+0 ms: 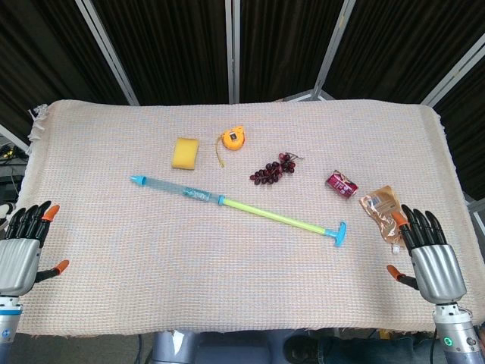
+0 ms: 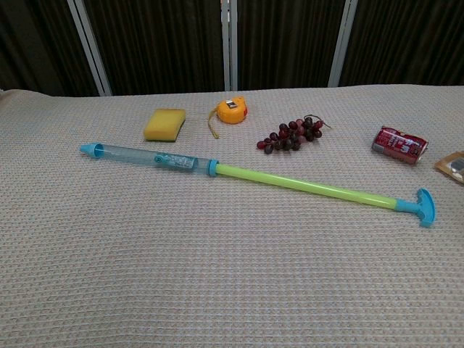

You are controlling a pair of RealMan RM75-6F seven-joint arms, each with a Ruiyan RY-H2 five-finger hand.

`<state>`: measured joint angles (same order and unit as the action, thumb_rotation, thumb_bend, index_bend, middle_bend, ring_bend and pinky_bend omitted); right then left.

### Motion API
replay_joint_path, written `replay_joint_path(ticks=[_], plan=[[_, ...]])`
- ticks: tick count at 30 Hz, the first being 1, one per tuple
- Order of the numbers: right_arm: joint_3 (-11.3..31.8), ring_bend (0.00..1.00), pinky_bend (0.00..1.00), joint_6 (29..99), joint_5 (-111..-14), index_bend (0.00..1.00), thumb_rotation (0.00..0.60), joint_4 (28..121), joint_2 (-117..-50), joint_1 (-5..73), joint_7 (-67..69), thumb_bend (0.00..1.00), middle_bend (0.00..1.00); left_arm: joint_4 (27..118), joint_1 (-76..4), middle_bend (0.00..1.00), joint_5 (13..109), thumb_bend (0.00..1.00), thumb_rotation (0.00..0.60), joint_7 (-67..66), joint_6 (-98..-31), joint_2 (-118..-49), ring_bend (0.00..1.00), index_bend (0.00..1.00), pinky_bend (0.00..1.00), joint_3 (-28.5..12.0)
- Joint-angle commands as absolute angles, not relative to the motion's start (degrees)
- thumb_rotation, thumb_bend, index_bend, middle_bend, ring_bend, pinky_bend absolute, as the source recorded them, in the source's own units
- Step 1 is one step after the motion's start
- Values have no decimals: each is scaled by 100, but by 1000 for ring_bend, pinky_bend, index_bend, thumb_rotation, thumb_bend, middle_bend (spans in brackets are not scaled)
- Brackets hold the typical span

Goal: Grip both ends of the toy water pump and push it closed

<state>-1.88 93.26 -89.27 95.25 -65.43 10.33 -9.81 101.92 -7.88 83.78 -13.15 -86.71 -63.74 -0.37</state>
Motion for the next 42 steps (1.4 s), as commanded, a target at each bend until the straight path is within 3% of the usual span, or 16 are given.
replay_joint_path(ticks=[1,6,7,8,10,12,14,15,17,24,33,42], plan=[[-125,0,0,9307,-8906,0,600,9477,-6594,986,-958,0,0,10146,-775,0,8385,0,600,-1259,-8646,-6374,0,0,0,-52],[-10,0,0,9044,-8828,0,600,9498,-6703,1054,-830,0,10,10136,-764,0,8444,0,600,-1190,-8630,-6344,0,0,0,-68],[17,17,0,8976,-8803,0,600,9510,-6726,1087,-811,0,41,10132,-764,0,8450,0,600,-1183,-8627,-6342,0,0,0,-70],[42,96,27,8894,-8782,0,600,9517,-6749,1129,-793,0,126,10128,-764,0,8455,0,600,-1176,-8624,-6340,0,0,0,-74],[117,336,214,8641,-8703,0,600,9520,-6800,1262,-779,0,338,10119,-771,0,8456,0,600,-1163,-8605,-6341,0,0,0,-88],[238,617,567,7965,-8433,0,600,9603,-6842,1590,-746,0,568,10081,-817,0,8441,0,600,-1173,-8524,-6356,0,0,0,-115],[472,806,808,7151,-7937,0,600,9711,-6868,2004,-722,0,742,10033,-880,0,8384,0,600,-1219,-8427,-6390,0,0,0,-170],[626,903,913,6765,-7575,18,600,9702,-6909,2216,-861,0,836,10013,-905,0,8344,0,600,-1242,-8383,-6417,0,0,0,-197],[788,986,994,6316,-7081,93,600,9643,-7016,2477,-1149,0,944,9999,-927,0,8297,0,600,-1280,-8327,-6451,0,0,0,-215],[1034,1000,1000,5645,-6060,374,600,9127,-7563,3035,-1772,7,1000,9936,-974,0,8159,0,600,-1400,-8186,-6525,0,0,0,-258],[965,1000,1000,5459,-5612,437,600,8576,-8100,3300,-2193,113,1000,9872,-1013,0,8069,0,600,-1477,-8062,-6591,0,0,0,-274],[860,1000,1000,5424,-5398,473,600,8463,-8359,3423,-2455,151,1000,9857,-1024,0,8049,0,600,-1546,-8021,-6630,0,0,0,-272]])
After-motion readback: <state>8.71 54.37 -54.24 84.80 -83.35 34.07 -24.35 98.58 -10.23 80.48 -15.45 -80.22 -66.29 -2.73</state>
